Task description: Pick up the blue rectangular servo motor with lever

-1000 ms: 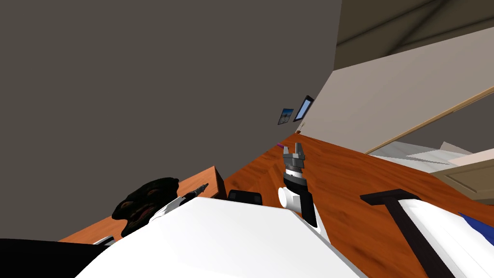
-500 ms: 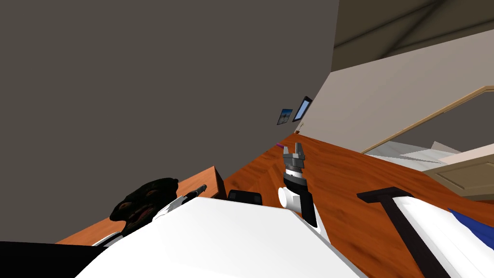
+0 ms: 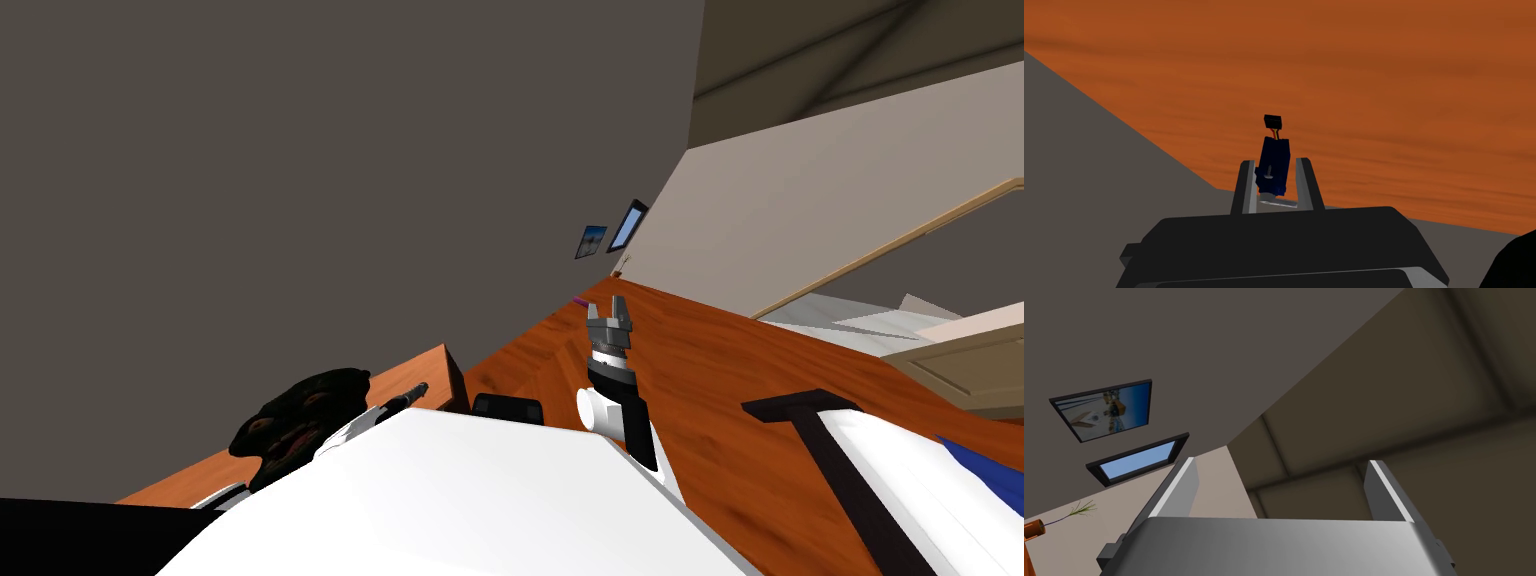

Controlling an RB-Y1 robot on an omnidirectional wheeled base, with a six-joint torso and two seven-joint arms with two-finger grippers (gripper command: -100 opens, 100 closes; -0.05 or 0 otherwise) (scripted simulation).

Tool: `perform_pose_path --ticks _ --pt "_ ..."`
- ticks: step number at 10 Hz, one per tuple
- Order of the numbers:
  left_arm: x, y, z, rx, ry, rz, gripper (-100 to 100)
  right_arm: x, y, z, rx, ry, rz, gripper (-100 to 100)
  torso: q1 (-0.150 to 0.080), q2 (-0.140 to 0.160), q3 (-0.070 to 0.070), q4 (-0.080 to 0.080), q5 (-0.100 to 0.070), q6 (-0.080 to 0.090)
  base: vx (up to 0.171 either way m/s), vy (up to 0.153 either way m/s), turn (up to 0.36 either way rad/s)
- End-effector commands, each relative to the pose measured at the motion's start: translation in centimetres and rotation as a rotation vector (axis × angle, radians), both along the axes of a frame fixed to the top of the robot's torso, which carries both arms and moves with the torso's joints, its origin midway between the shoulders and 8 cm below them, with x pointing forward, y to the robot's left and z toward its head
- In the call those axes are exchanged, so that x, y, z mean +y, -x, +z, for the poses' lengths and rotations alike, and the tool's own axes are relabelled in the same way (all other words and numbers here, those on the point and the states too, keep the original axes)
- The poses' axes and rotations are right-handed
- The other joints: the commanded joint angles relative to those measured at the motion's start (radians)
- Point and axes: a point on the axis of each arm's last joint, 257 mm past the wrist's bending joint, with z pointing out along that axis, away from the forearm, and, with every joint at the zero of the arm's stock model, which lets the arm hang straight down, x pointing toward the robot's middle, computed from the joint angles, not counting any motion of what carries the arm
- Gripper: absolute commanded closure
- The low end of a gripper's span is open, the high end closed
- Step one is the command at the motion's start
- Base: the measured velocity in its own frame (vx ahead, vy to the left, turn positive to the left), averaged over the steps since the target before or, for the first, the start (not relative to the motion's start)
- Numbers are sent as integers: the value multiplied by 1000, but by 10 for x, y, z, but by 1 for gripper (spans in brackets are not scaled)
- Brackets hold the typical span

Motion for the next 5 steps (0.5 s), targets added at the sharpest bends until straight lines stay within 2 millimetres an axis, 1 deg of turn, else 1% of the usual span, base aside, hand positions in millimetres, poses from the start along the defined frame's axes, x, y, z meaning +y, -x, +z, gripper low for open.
perform_pose_path --ticks 1,3,4,5 --pt "5 6 5 2 0 -4 100 0 0 0 0 0 0 0 0 0 0 0 0 0 20 -22 76" --pt "9 11 10 4 1 -10 100 0 0 0 0 0 0 0 -2 -1 0 0 0 0 16 -34 35" --pt "9 9 8 4 -1 -7 100 0 0 0 0 0 0 0 -3 0 0 0 0 1 4 -20 10" --pt "9 10 8 4 0 -7 0 0 0 0 0 0 0 0 -2 0 0 0 0 1 0 0 0"
